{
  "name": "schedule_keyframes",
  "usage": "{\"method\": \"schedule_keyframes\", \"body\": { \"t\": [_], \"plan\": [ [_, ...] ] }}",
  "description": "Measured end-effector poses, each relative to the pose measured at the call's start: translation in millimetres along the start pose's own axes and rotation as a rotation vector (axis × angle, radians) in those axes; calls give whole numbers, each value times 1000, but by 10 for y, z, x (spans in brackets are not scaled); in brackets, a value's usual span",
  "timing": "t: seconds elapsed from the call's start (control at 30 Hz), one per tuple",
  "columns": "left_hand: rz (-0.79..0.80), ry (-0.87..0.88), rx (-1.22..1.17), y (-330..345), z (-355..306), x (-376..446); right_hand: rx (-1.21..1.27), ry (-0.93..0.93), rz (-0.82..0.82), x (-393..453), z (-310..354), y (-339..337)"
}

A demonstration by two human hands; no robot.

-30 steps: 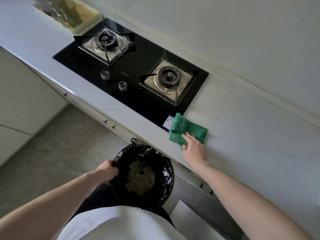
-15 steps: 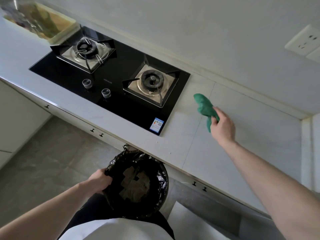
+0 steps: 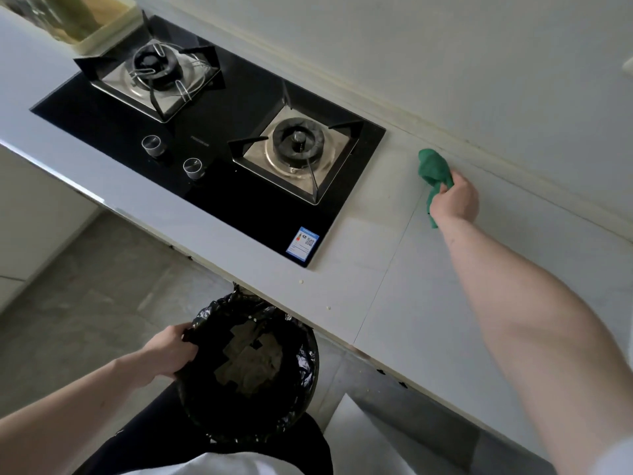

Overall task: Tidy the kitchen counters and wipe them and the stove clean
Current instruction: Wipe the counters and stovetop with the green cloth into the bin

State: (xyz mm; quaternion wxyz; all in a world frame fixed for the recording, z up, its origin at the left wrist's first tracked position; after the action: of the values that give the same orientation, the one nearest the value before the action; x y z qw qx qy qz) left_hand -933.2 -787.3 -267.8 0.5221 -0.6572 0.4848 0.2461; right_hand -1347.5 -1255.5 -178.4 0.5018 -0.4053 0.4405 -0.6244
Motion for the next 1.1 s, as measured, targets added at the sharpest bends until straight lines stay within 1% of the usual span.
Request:
{"method": "schedule_keyframes", "body": {
  "t": [0.13, 0.33, 0.37, 0.43, 0.5, 0.57, 0.77, 0.83, 0.93, 1.1],
  "plan": [
    [-13, 9, 108, -53, -15, 65, -19, 24, 21, 431, 103, 225],
    [-3, -12, 129, -53, 56, 188, -65, 75, 154, 810, 211, 650],
    [-2, -11, 133, -54, 54, 197, -66, 74, 171, 820, 260, 696],
    [-8, -14, 134, -67, 56, 221, -53, 11, 208, 778, 457, 762],
    [-4, -19, 131, -76, 56, 238, -21, -97, 258, 651, 712, 844],
    [-7, -18, 121, -80, 48, 227, -5, -205, 272, 491, 913, 934],
    [2, -9, 68, -46, -12, 116, -80, -369, 254, -139, 923, 839],
    [3, -10, 42, -23, -16, 89, -74, -400, 253, -387, 910, 782],
    [20, -27, -12, 3, 22, 20, -52, -376, 288, -833, 869, 707],
    [24, -27, -34, 19, 62, -6, -19, -365, 280, -1622, 896, 545]
  ]
}}
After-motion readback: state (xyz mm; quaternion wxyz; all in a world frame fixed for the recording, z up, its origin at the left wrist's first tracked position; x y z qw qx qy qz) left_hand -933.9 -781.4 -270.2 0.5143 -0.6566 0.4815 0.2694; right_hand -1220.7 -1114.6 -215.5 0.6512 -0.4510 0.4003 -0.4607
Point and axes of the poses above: each hand's wrist, its own x-axis towards the middle knuckle, its own y-axis out of the palm, z = x × y, the point moved 7 cm from there along x, towards the middle knuckle, and after that the axes turned 12 degrees about -x, right-handed, at the moved point
